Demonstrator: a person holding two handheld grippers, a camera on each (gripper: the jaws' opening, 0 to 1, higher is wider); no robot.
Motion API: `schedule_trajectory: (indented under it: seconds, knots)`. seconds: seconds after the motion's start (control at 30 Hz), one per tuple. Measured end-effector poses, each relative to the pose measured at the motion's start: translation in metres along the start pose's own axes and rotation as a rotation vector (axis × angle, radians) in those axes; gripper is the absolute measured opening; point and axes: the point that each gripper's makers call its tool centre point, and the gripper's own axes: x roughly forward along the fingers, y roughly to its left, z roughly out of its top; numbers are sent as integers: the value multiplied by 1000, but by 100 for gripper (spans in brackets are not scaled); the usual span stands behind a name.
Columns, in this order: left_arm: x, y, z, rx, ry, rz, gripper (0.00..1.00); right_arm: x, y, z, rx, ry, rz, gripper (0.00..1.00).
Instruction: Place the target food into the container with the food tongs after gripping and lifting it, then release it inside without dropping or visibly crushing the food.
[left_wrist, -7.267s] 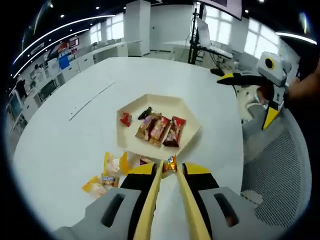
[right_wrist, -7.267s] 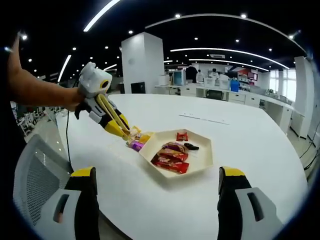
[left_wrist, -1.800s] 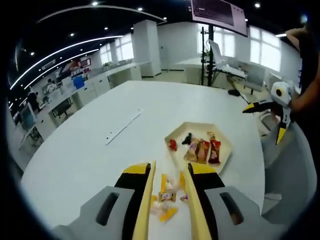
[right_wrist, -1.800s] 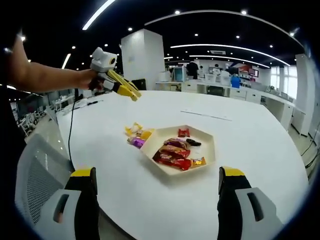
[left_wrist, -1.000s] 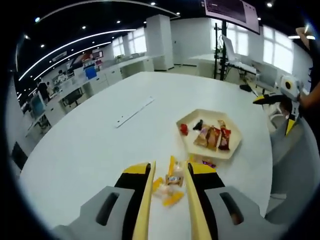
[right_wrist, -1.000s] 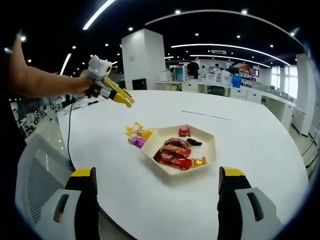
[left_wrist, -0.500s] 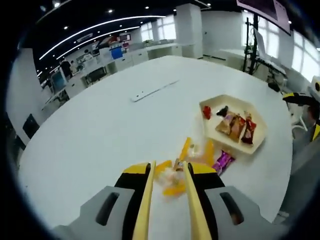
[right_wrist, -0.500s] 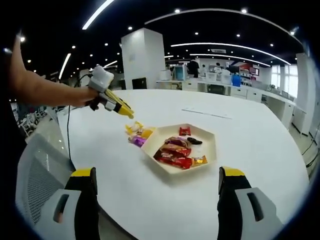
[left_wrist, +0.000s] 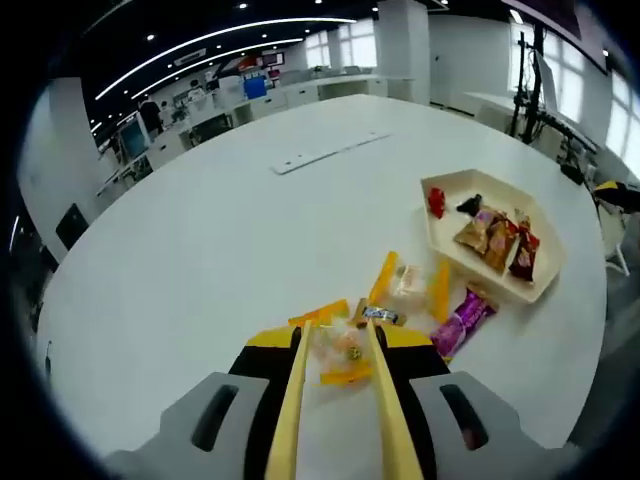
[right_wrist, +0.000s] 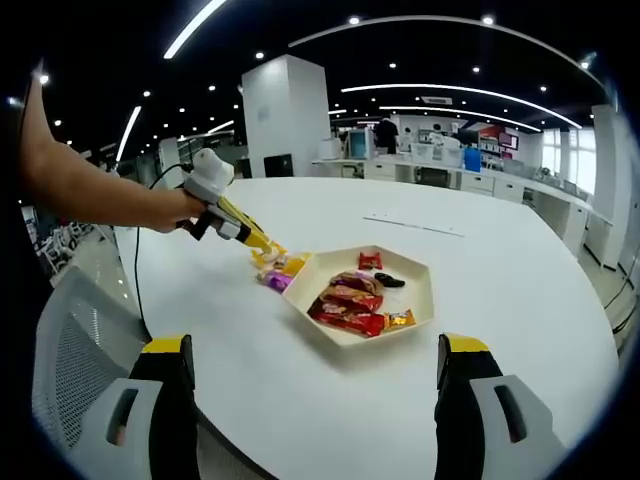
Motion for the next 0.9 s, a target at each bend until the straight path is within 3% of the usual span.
schedule_trajectory:
  seconds: [0.3, 0.57, 0.67, 0.9]
  knots:
    - [-4, 2, -20, 43, 50, -18, 26, 0, 0, 0, 4, -2, 0, 99]
    - [-5, 11, -18, 9, 53, -1, 27, 0, 1, 1, 5, -2, 6, 99]
    - [-1, 3, -18, -2, 62, -16, 27, 0, 0, 1, 6, -3, 3, 99]
    - [5, 4, -19, -42, 73, -20, 24, 0, -2, 0, 12, -1, -3, 99]
